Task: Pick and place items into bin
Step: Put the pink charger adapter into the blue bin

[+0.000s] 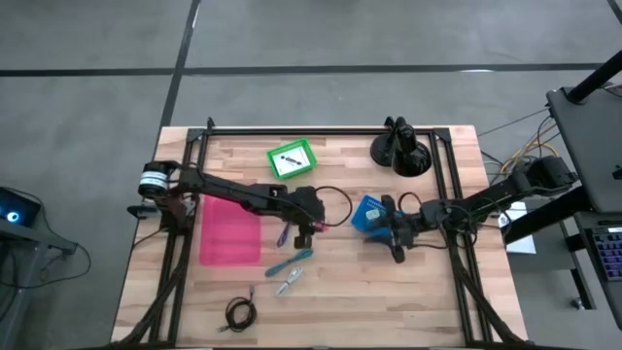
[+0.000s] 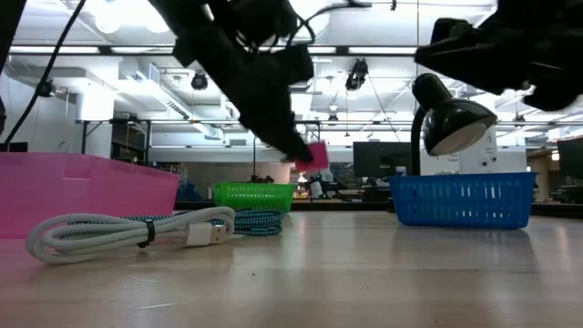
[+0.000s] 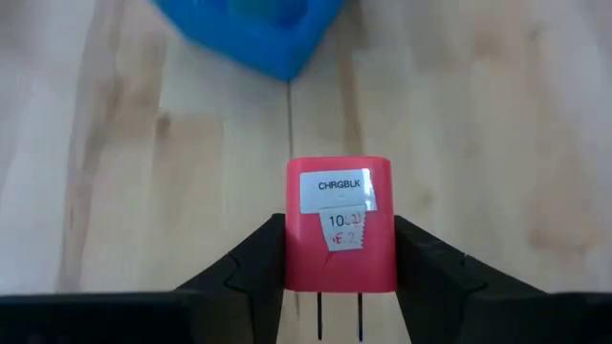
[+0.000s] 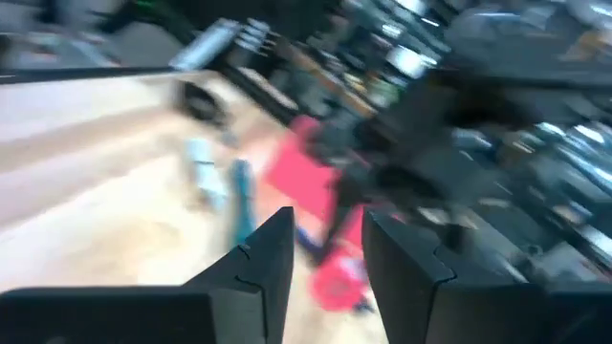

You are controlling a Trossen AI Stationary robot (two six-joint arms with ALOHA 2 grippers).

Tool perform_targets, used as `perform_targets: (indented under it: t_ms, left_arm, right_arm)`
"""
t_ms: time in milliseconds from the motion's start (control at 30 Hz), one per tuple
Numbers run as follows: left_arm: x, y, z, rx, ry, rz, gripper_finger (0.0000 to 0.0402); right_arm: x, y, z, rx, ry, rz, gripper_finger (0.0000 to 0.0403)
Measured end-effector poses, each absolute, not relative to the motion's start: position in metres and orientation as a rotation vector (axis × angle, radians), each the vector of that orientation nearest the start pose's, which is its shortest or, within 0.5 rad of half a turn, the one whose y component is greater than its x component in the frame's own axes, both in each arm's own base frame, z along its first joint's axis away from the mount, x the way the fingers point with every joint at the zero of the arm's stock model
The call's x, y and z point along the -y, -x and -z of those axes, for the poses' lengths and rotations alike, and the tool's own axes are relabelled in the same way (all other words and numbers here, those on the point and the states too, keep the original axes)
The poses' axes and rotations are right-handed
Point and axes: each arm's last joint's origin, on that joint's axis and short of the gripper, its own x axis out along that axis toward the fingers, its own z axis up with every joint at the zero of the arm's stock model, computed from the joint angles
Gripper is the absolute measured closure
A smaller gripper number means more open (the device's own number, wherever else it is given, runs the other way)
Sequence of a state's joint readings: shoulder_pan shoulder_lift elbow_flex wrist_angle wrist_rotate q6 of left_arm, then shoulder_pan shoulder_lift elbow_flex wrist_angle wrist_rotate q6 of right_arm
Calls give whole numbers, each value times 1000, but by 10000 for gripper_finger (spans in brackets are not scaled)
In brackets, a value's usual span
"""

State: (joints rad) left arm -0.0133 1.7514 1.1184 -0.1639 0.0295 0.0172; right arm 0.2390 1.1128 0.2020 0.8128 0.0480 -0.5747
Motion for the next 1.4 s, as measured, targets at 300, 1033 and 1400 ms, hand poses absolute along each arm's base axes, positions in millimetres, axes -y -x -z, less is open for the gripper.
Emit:
perform_targets:
  t_ms: [300,1033,1400]
  left_arm:
    - [7,-367,-208,-768,14,84,261]
    - [13,-371,-212,-699,87,211,261]
    - [14,-374,-215,-643,90,243,261]
  right_arm:
    - [-50,-200,-156,-40,817,-340,240]
    - [-59,-273,-140,-248,1039,-125,218]
    - [-60,-275,-142,-236,1072,-123,218]
